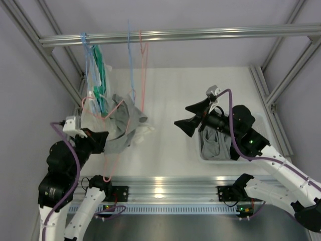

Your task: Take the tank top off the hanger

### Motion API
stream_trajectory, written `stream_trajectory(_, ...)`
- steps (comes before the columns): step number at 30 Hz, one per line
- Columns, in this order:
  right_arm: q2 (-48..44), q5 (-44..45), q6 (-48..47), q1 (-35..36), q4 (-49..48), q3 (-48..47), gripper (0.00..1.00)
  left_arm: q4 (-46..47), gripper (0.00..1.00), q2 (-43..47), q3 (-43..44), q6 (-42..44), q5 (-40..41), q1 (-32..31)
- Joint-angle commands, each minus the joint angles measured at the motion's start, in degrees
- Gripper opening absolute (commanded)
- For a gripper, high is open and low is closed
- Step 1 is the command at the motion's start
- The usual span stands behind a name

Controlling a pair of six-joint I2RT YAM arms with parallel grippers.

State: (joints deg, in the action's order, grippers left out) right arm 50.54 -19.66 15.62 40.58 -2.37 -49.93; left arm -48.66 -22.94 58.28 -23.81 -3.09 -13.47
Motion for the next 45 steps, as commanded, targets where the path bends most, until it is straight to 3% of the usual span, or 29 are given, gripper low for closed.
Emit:
stream_trajectory(1,0.52,-1.35,0.91,-0.59,-5.36,-1.75,0.99,0.76,0.0,4.74,2.27,-4.04,6.95,0.03)
stream_trajectory(5,0.61,-0.99,0.99,-0.59,-5.36,-1.4,0.99,2.08,0.0,6.42,3.24,-4.05,5.74,0.12)
stream_trajectory(11,0.43,-0.29,0.82,-0.59,-5.28,-0.61,0.99,1.55,0.0,3.16,0.27,-5.97,-2.79,0.2)
stream_trajectory(17,0.08,-0.03,0.38,-0.59,-5.28,0.01,0.99,2.08,0.0,10.36,-1.24,-6.25,4.22,0.64)
stream_trajectory(19,0.34,-0.38,0.55,-0.59,-5.36,-0.08,0.99,1.91,0.0,9.32,-0.1,-4.85,2.49,0.73)
stream_trajectory(25,0.52,-0.12,1.26,-0.59,-5.8,-0.25,0.99,1.91,0.0,2.12,-4.13,-3.44,-16.47,0.73)
stream_trajectory(30,0.61,-0.81,2.05,-0.59,-5.71,0.36,0.99,1.82,0.0,1.05,-8.18,-1.15,-26.06,0.73)
stream_trajectory(34,2.62,-2.92,3.19,0.46,-5.63,0.71,0.9,1.91,0.0,0.79,-12.13,-0.62,-34.43,0.73)
stream_trajectory(41,4.74,14.81,3.36,10.21,-0.62,3.43,0.8,3.22,0.0,4.04,-11.26,-0.44,-36.54,0.73)
stream_trajectory(45,7.01,22.99,3.1,16.02,-0.53,3.88,0.76,5.5,0.0,3.43,-11.7,-0.45,-42.15,0.73)
